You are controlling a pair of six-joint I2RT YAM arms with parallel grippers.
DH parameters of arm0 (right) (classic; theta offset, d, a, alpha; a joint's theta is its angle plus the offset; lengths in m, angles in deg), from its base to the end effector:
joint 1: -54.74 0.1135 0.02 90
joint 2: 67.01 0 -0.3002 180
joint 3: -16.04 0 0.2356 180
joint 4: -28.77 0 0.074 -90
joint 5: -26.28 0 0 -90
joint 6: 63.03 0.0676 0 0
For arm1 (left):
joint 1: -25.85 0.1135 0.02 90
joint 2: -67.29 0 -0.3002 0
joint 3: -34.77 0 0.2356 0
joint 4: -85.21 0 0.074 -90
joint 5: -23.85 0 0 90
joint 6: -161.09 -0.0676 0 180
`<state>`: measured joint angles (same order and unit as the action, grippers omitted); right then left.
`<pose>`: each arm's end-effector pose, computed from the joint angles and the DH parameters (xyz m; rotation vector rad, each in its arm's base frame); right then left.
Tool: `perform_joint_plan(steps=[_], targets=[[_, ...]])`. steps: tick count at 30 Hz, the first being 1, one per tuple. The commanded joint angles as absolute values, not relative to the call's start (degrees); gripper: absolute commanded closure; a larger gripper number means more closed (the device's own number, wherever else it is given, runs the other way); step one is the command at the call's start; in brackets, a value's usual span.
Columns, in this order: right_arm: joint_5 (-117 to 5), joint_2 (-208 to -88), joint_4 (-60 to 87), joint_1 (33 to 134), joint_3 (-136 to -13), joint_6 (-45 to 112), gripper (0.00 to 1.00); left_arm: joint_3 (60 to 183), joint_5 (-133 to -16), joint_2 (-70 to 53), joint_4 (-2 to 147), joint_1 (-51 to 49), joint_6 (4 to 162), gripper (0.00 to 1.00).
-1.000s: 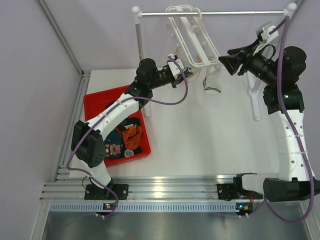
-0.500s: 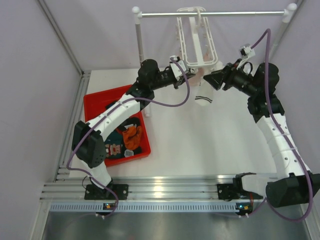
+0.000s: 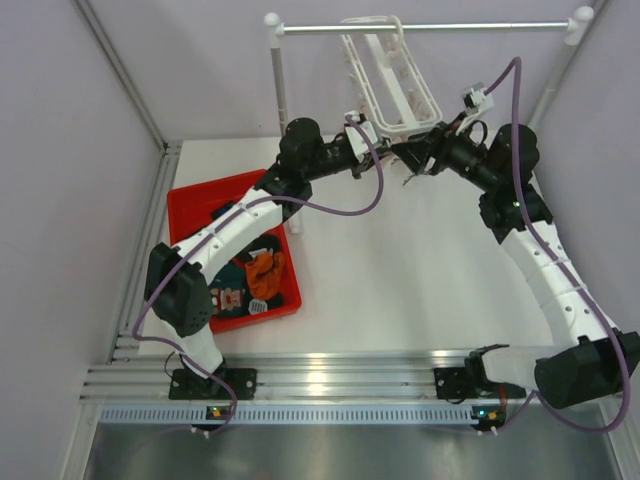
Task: Clip the socks to the hanger
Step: Rotate the hanger at the clothesline, then open the clamp at the hanger.
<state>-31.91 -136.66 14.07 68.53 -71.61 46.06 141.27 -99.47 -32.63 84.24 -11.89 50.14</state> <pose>0.2546 0.0992 0.4753 -0.3879 1.5391 0.8708 0.3218 -0.2960 0.4490 1.1262 1.0279 -0.6618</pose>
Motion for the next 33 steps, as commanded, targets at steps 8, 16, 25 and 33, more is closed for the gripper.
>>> perform_joint_plan(steps=[8,16,25,33], targets=[[-35.51,-139.26,16.30,71.97,-75.08,45.42,0.36,144.36,-98.94,-32.99,84.44,-12.82,49.21,0.93],[-39.01,-141.28,12.36,73.02,-77.46,43.67,0.45,144.36,-98.76,-32.81,84.08,-13.53,48.15,0.93],[-40.87,-142.51,7.52,73.03,-79.13,42.35,0.63,143.74,-97.62,-32.29,84.78,-13.71,48.24,0.93],[-38.50,-142.42,9.27,72.50,-79.48,44.63,1.00,143.22,-96.21,-31.76,84.35,-13.79,48.94,0.75]])
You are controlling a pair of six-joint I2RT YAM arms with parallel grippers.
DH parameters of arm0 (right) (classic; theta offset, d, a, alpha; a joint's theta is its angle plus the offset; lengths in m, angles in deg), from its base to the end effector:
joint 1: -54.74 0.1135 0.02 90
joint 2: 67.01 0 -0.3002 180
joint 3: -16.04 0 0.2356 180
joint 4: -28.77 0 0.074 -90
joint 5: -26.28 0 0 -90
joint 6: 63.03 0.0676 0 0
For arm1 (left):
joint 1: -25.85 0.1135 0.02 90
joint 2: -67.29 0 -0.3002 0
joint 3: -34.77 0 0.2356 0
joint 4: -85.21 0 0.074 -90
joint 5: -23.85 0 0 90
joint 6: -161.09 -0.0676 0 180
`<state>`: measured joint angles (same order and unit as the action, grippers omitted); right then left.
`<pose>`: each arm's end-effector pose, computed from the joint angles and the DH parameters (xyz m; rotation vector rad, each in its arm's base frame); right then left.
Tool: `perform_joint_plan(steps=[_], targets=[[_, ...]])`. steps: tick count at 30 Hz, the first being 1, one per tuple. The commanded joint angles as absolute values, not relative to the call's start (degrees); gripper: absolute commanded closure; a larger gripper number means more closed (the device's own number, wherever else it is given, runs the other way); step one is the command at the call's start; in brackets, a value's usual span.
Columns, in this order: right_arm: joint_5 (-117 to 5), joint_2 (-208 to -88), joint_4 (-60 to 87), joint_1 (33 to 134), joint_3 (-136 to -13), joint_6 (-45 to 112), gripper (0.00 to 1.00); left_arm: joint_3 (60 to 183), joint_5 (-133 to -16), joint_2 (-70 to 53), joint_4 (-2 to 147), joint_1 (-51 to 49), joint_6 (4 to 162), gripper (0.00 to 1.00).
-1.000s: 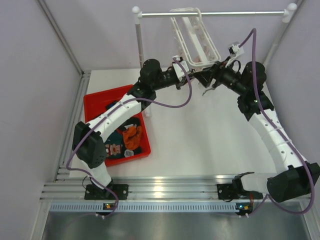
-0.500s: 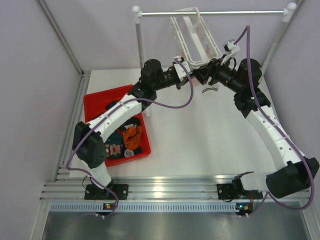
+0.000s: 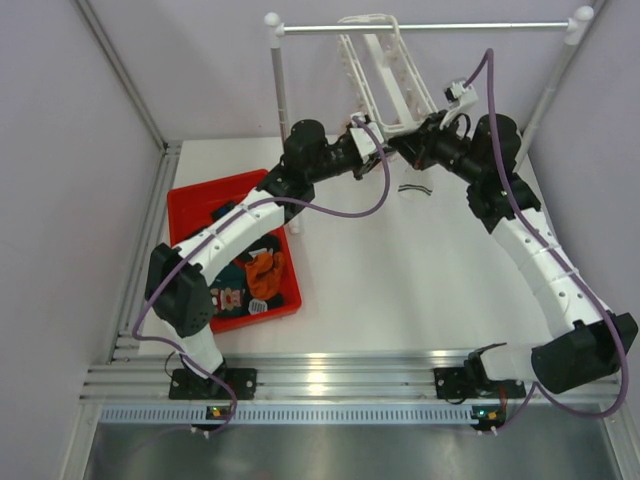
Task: Clip the socks to the hanger
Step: Open the clamp at the hanger.
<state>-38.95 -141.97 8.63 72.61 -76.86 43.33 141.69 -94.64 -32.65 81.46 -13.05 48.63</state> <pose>0.2783 0.1195 0.4708 -0.3660 1.6257 0.8039 0.3213 -0.3007 0.4453 1.1110 1.0836 -0.6033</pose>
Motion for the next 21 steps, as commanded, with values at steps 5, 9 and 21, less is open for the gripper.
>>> perform_joint_plan(steps=[5,9,21], targets=[[-37.18,-141.55,11.38,71.80,-79.13,46.39,1.00,141.64,-94.72,-31.23,83.82,-13.71,48.41,0.68],[-35.34,-141.46,12.78,71.18,-78.69,48.84,1.00,141.20,-93.84,-31.41,84.17,-13.70,48.50,0.66],[-34.01,-141.72,13.58,69.60,-78.43,51.40,1.00,141.46,-94.19,-31.67,85.22,-13.62,48.68,1.00]])
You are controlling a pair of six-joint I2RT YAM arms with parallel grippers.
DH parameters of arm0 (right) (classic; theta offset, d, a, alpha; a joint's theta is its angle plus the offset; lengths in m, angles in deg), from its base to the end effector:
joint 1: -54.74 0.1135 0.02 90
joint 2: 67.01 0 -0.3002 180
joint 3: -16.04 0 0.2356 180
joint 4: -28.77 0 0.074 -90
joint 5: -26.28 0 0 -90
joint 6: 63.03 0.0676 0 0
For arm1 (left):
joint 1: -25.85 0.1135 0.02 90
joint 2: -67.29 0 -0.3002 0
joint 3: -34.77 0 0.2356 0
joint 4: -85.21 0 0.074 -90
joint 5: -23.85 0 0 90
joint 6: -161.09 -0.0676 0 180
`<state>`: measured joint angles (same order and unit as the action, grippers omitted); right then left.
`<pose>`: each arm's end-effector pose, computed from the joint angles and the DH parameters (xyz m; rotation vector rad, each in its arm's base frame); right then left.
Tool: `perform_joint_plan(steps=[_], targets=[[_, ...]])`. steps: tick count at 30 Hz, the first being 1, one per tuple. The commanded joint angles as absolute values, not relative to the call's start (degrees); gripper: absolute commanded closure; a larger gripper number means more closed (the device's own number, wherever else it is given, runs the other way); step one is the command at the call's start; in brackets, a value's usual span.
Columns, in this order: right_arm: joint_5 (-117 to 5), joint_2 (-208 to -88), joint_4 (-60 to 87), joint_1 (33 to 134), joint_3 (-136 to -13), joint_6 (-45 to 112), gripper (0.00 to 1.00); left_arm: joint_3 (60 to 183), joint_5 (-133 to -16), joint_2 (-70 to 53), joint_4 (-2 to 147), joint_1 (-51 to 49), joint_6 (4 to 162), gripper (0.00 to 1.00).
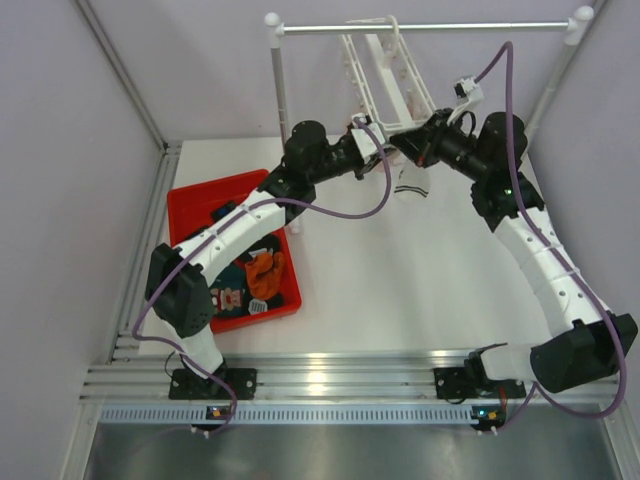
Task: Clip the socks to the hanger
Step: Open the clamp at the hanger.
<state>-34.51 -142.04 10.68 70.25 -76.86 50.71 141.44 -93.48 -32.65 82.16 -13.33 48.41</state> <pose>0.2800 0.1119 0.4753 -0.2995 1.6260 0.9282 0.3211 -0.3018 0.4454 1.0996 1.0819 -0.5878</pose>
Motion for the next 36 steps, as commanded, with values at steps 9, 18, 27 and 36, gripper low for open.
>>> perform_joint_plan(steps=[9,18,27,36], targets=[[-34.98,-143.39,12.96,69.60,-78.25,51.31,0.75,142.34,-95.77,-31.76,85.14,-13.70,48.94,1.00],[-34.81,-144.53,12.61,70.30,-78.69,50.79,0.64,143.83,-96.03,-32.64,85.14,-13.88,49.73,1.00],[-35.51,-144.71,10.42,70.39,-79.48,49.12,0.74,144.18,-96.12,-32.99,85.14,-13.88,50.09,1.00],[-33.32,-145.24,12.60,68.02,-81.23,50.60,1.00,143.04,-93.76,-30.98,82.86,-13.79,51.31,0.65]])
